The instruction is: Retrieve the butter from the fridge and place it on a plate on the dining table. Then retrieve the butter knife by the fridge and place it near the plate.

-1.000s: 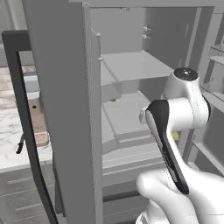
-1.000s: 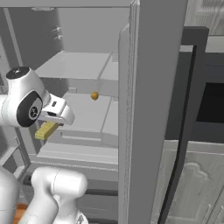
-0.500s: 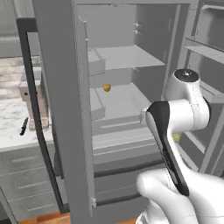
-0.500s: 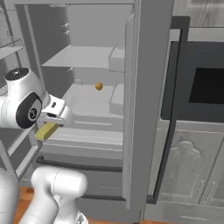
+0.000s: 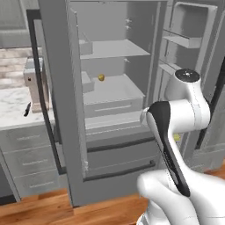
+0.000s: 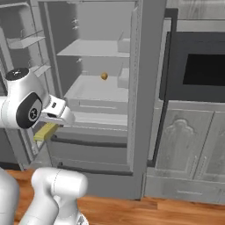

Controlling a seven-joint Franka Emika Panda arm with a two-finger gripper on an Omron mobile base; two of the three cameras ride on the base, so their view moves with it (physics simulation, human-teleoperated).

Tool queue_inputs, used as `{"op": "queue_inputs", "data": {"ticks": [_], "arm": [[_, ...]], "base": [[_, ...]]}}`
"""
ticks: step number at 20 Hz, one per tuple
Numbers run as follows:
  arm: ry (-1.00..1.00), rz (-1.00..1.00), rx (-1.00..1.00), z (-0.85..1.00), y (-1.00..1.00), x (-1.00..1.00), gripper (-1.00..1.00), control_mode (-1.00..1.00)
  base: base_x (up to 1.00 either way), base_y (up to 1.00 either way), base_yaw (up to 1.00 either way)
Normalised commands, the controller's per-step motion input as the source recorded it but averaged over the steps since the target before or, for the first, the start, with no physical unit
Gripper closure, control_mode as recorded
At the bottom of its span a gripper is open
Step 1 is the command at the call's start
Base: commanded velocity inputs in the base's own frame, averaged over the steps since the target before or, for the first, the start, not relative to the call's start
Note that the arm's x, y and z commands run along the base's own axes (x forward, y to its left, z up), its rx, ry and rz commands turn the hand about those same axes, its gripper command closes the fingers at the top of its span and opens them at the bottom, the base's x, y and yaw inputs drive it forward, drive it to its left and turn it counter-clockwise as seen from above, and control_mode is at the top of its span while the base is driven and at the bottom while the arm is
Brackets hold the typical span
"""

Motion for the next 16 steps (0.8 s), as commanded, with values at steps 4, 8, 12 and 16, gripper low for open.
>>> {"op": "queue_inputs", "data": {"ticks": [4, 8, 12, 16], "arm": [[0.00, 0.00, 0.00, 0.00, 0.00, 0.00, 1.00, 1.00], [0.00, 0.00, 0.00, 0.00, 0.00, 0.00, 1.00, 1.00], [0.00, 0.00, 0.00, 0.00, 0.00, 0.00, 1.00, 1.00], [0.00, 0.00, 0.00, 0.00, 0.00, 0.00, 1.00, 1.00]], "base": [[-0.72, 0.15, 0.00], [-0.64, 0.17, -0.07], [-0.46, 0.09, -0.24], [-0.43, 0.00, -0.48]]}}
